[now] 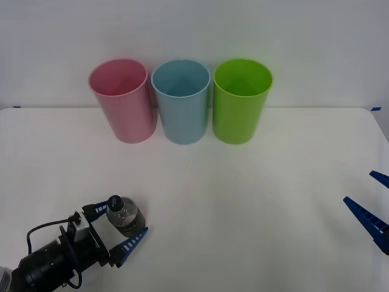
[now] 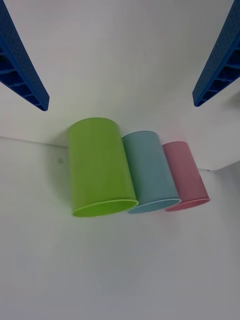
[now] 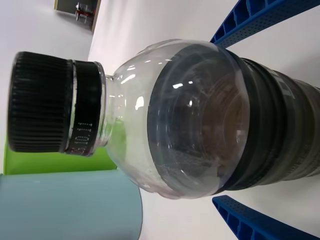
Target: Grasp the object on the table and drop it into the matching bin: aluminum can to the light blue bin, PET bottle to the pink bin.
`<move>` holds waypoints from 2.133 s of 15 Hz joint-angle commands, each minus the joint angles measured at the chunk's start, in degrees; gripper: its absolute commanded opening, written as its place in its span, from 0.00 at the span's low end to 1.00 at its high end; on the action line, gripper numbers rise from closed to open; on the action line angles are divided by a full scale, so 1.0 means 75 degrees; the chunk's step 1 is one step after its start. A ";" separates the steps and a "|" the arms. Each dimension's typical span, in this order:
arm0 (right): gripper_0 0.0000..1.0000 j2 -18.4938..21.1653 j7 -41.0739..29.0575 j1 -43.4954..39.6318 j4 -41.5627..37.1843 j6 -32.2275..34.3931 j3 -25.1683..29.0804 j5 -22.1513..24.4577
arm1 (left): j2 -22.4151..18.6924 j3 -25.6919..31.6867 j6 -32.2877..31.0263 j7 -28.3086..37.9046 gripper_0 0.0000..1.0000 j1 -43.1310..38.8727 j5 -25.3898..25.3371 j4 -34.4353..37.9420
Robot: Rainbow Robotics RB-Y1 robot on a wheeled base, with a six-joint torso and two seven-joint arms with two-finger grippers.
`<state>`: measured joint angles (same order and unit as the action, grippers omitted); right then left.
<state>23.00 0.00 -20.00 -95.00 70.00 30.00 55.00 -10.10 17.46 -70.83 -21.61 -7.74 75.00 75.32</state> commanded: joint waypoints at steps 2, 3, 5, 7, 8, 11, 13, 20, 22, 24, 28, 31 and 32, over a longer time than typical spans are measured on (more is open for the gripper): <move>1.00 0.0000 0.0000 0.0000 0.0000 0.0000 0.0000 0.0000 | -0.0001 0.0027 -0.0012 -0.0049 0.02 0.0001 -0.0004 0.0001; 1.00 0.0000 0.0000 0.0000 0.0000 0.0000 0.0000 0.0000 | -0.0001 0.0050 -0.0012 -0.0049 0.00 -0.0010 -0.0016 0.0001; 1.00 0.0000 0.0000 0.0000 0.0000 0.0000 0.0000 0.0000 | -0.0013 0.0074 -0.0012 -0.0060 0.00 -0.0010 -0.0028 0.0001; 1.00 0.0000 0.0000 0.0000 0.0000 0.0000 0.0000 0.0000 | -0.0001 0.0132 -0.0048 -0.0060 0.00 -0.0010 -0.0028 0.0001; 1.00 0.0000 0.0000 0.0000 0.0000 0.0000 0.0000 0.0000 | -0.0013 0.0191 -0.0083 -0.0049 0.00 -0.0022 -0.0039 0.0001; 1.00 0.0000 0.0000 0.0000 0.0000 0.0000 0.0000 0.0000 | -0.0212 0.0168 -0.0095 -0.0037 0.00 -0.0139 -0.0309 0.0001; 1.00 0.0000 0.0000 0.0000 0.0000 0.0000 0.0000 0.0000 | -0.0388 0.0132 -0.0095 -0.0025 0.00 -0.0233 -0.0590 0.0024; 1.00 0.0000 0.0000 0.0000 0.0000 0.0000 0.0000 0.0000 | -0.1044 0.0425 -0.0083 0.0151 0.00 -0.0784 -0.1996 0.0141; 1.00 0.0000 0.0000 0.0000 0.0000 0.0000 0.0000 0.0000 | -0.1044 0.0590 0.0175 0.0279 0.00 -0.0936 -0.2325 0.0364; 1.00 0.0000 0.0000 0.0000 0.0000 0.0000 0.0000 0.0000 | -0.1044 0.0625 0.0702 0.0526 0.00 -0.1112 -0.2688 0.0727; 1.00 0.0000 0.0000 0.0000 0.0000 0.0000 0.0000 0.0000 | -0.1044 0.0812 0.1546 0.1943 0.00 -0.1452 -0.2828 0.2122; 1.00 0.0000 0.0000 0.0000 0.0000 0.0000 0.0000 0.0000 | -0.1091 0.0800 0.2027 0.2951 0.00 -0.1393 -0.2700 0.3001; 1.00 0.0000 0.0000 0.0000 0.0000 0.0000 0.0000 0.0000 | -0.1091 0.0800 0.2202 0.3291 0.00 -0.1370 -0.2618 0.3282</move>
<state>23.00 0.00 -20.00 -95.00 70.00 30.00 55.00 -18.28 23.49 -55.36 1.13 -18.16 54.84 98.29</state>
